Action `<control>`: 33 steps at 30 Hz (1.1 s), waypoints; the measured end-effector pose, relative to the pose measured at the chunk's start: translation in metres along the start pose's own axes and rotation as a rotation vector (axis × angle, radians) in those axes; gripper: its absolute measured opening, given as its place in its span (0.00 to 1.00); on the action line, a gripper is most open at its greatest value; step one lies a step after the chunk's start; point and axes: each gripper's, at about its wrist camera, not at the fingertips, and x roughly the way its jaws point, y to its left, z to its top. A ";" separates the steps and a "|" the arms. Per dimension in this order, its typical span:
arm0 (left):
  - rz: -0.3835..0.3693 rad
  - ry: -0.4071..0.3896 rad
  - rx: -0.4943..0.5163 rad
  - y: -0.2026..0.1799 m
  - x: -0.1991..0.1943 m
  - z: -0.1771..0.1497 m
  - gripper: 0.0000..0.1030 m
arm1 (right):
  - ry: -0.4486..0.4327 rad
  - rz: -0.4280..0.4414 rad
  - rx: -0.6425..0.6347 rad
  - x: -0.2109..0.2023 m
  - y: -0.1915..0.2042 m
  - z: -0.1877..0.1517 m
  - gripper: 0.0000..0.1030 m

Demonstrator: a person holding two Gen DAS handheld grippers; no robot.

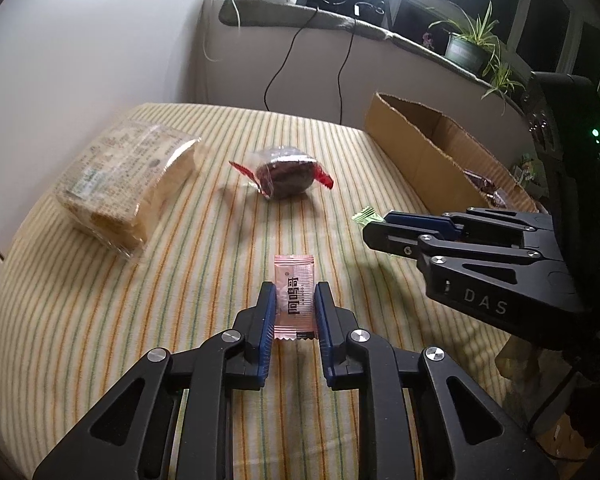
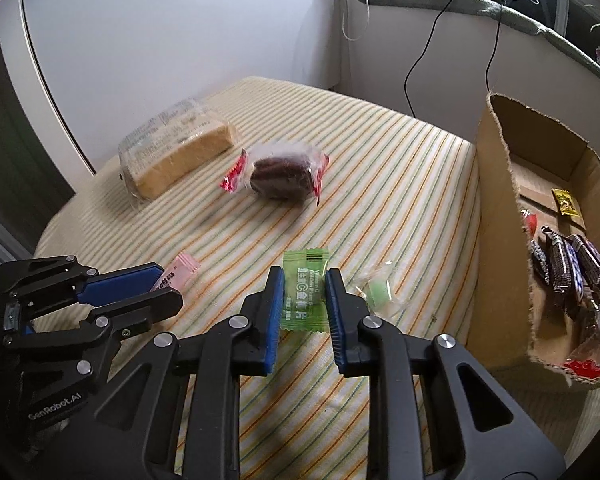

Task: Organize snacks
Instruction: 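Carry the green and pink candies over the cardboard box with both grippers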

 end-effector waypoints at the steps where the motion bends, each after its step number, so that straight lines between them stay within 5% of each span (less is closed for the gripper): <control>1: -0.002 -0.004 -0.001 0.000 -0.002 0.001 0.17 | -0.006 0.002 0.001 -0.003 0.000 0.001 0.21; 15: -0.038 -0.058 0.050 -0.028 -0.010 0.029 0.17 | -0.098 0.007 0.017 -0.054 -0.016 0.008 0.21; 33: -0.105 -0.077 0.154 -0.094 0.014 0.067 0.17 | -0.157 -0.041 0.107 -0.095 -0.088 -0.001 0.21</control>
